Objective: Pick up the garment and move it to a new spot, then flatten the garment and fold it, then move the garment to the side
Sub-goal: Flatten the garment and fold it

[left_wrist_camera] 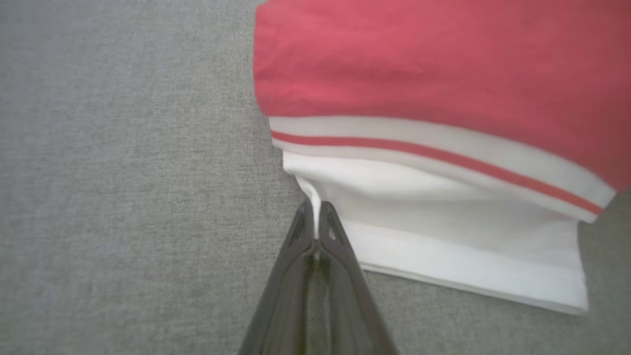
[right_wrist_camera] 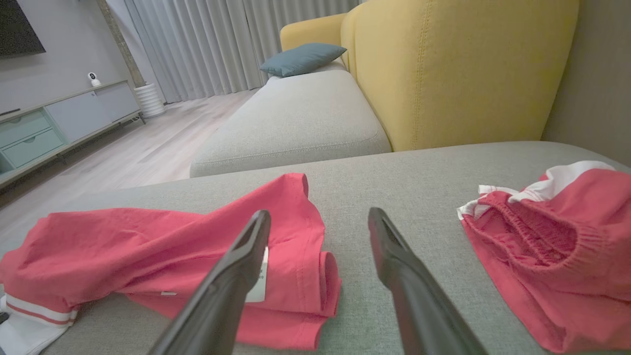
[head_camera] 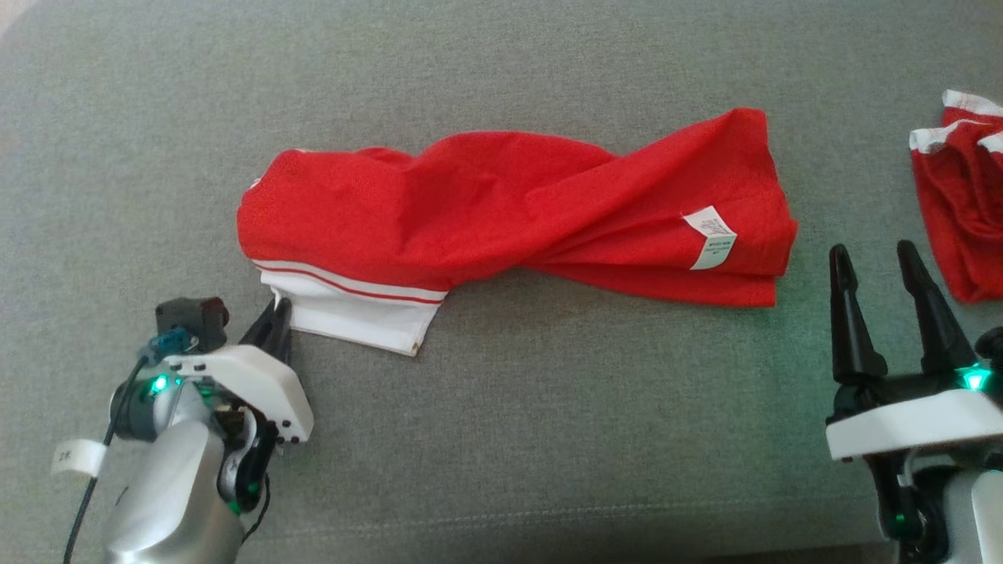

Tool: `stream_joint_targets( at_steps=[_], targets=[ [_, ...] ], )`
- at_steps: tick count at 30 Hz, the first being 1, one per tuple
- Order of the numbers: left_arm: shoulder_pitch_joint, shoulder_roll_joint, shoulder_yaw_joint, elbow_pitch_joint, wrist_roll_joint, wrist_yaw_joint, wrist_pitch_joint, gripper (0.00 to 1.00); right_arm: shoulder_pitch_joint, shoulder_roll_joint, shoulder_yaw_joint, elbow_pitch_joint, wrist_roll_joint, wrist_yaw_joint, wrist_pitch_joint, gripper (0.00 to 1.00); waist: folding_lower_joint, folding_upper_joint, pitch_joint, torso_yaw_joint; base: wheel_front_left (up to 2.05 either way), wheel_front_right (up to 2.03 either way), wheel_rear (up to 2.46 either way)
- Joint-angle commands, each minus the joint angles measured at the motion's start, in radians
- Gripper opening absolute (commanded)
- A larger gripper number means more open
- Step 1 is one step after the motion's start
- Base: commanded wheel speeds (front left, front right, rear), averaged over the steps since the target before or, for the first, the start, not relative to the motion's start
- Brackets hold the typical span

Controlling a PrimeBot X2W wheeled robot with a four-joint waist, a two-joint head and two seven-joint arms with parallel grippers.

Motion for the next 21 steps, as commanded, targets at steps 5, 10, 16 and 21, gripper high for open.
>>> stream_joint_targets(
  at_steps=[5,10,16,21],
  targets=[
    [-0.002,0.025,0.009,0.001,0.007,-0.001,-0.013,0.0,-0.054,-0.054,0.024,0.024,0.058,0.007,0.062,1.0,0.0,-0.0001,-0.002,0.003,0.0,0.0,0.0],
    [-0.011,0.022,-0.002,-0.023,0.013,0.006,-0.016,0.0,-0.138,-0.145,0.047,0.085,0.141,0.007,0.191,1.0,0.0,-0.0001,0.02,0.017,0.0,0.0,0.0],
    [-0.033,0.014,-0.014,-0.048,0.019,0.012,-0.016,0.0,-0.24,-0.229,0.096,0.128,0.226,0.007,0.334,1.0,0.0,-0.0001,0.054,0.035,0.0,0.0,0.0],
    [-0.055,0.005,-0.026,-0.062,0.023,0.015,-0.023,0.0,-0.331,-0.293,0.143,0.183,0.298,0.007,0.478,1.0,0.0,-0.0001,0.083,0.055,0.0,0.0,0.0]
  ],
)
